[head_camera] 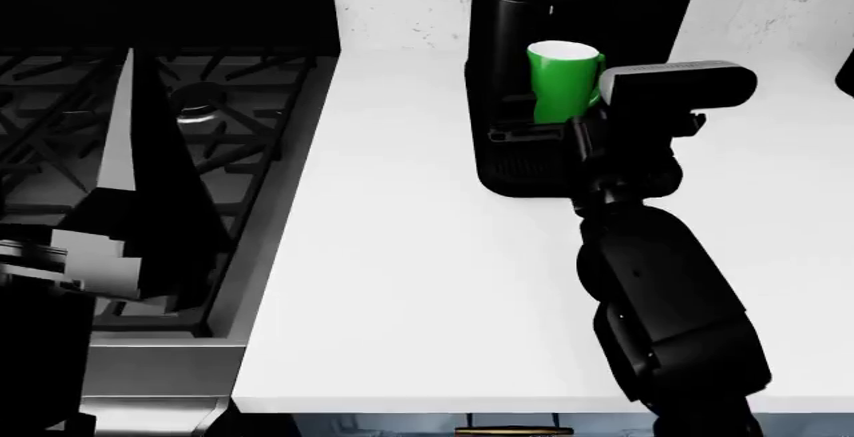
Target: Pick the mug from the cabinet, place it under the coffee machine dispenser, and press the start button.
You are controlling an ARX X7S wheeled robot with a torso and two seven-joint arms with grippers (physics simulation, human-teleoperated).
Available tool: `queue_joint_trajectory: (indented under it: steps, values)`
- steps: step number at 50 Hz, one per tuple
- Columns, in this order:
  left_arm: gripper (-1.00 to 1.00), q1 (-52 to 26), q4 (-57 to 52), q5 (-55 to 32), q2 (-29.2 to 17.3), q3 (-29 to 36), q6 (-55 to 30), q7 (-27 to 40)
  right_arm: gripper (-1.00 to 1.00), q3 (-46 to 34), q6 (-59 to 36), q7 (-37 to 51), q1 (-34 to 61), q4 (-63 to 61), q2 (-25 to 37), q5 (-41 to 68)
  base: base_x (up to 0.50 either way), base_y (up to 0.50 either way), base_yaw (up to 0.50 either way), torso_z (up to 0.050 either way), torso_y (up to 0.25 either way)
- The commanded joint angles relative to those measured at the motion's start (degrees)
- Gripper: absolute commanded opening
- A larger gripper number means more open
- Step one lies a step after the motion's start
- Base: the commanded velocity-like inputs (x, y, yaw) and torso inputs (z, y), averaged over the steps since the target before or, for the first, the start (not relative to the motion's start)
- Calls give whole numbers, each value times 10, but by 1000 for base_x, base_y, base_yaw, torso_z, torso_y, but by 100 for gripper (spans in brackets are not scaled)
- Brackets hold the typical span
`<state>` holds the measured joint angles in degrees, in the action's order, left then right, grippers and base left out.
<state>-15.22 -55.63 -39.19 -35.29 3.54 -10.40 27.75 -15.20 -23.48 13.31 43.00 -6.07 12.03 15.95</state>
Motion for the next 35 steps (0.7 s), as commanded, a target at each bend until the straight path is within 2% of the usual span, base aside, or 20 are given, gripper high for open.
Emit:
queue_joint_trajectory:
  steps: [1,29,32,35]
  values:
    - [100,14,-12,-7,-1,2,33,-22,-100,-4,1,-10,12,8,1,-34,0,0,0,0,0]
    - [100,23,-26,-3,-18,16,60,-28,-100,-15,24,-13,45,71,-6,-35,0,0,0,0,0]
    - [100,37,-30,44,-15,20,85,-46,-100,-15,15,-12,60,83,-9,-33,0,0,0,0,-250]
    - [100,41,-29,31,-16,16,97,-44,-100,-15,12,-12,65,88,-11,-31,0,0,0,0,-225]
